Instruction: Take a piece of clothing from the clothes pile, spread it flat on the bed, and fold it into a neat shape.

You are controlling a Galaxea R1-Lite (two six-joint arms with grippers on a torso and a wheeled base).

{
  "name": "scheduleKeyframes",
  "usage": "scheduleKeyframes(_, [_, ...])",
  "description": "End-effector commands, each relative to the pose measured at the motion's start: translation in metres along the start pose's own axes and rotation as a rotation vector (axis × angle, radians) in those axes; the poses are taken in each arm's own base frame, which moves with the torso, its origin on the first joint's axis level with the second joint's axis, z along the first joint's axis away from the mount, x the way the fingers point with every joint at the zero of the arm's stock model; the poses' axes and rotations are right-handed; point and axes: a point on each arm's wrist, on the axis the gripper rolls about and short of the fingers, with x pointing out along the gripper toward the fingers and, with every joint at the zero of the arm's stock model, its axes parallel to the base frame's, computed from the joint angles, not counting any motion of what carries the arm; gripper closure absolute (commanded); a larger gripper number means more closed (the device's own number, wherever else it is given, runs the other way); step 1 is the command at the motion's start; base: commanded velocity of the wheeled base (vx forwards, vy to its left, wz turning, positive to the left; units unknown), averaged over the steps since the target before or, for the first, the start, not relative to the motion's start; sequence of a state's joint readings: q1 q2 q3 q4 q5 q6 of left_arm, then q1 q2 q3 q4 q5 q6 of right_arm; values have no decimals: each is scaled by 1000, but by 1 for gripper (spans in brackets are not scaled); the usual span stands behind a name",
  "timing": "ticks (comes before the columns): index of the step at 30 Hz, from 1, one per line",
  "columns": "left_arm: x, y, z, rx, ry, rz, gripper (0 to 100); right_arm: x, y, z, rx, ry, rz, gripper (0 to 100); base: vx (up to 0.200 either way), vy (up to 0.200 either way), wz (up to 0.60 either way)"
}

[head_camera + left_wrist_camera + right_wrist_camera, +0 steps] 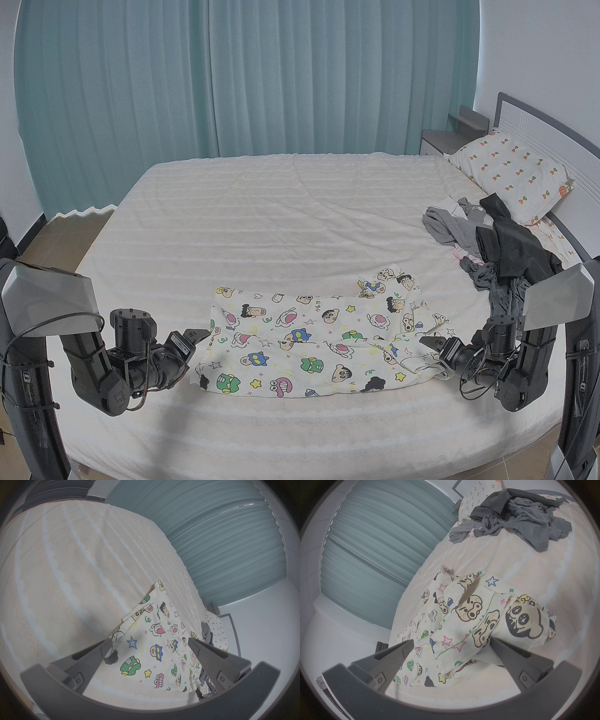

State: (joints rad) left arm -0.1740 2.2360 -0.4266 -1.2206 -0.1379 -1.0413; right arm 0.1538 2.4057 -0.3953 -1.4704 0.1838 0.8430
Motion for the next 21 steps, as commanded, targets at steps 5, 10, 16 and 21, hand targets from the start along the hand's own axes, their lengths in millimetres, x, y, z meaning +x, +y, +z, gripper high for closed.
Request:
scheduleKeyframes(5, [0, 0, 0, -2, -1, -1, 0, 8, 0, -1, 0, -14, -9, 0, 0, 0, 0])
scheduleKeyframes(10, [0, 0, 0, -1, -2, 0, 0, 11, 0, 1, 5, -29, -13, 0, 0, 0, 0])
scheduleKeyframes(16, [0, 0, 0, -1, -2, 0, 0, 12, -3, -1, 14, -3, -49, 100, 0, 0, 0])
scheduleKeyframes(21, [0, 0, 0, -1, -2, 1, 0, 10, -3, -2, 15, 2, -60, 100, 0, 0, 0])
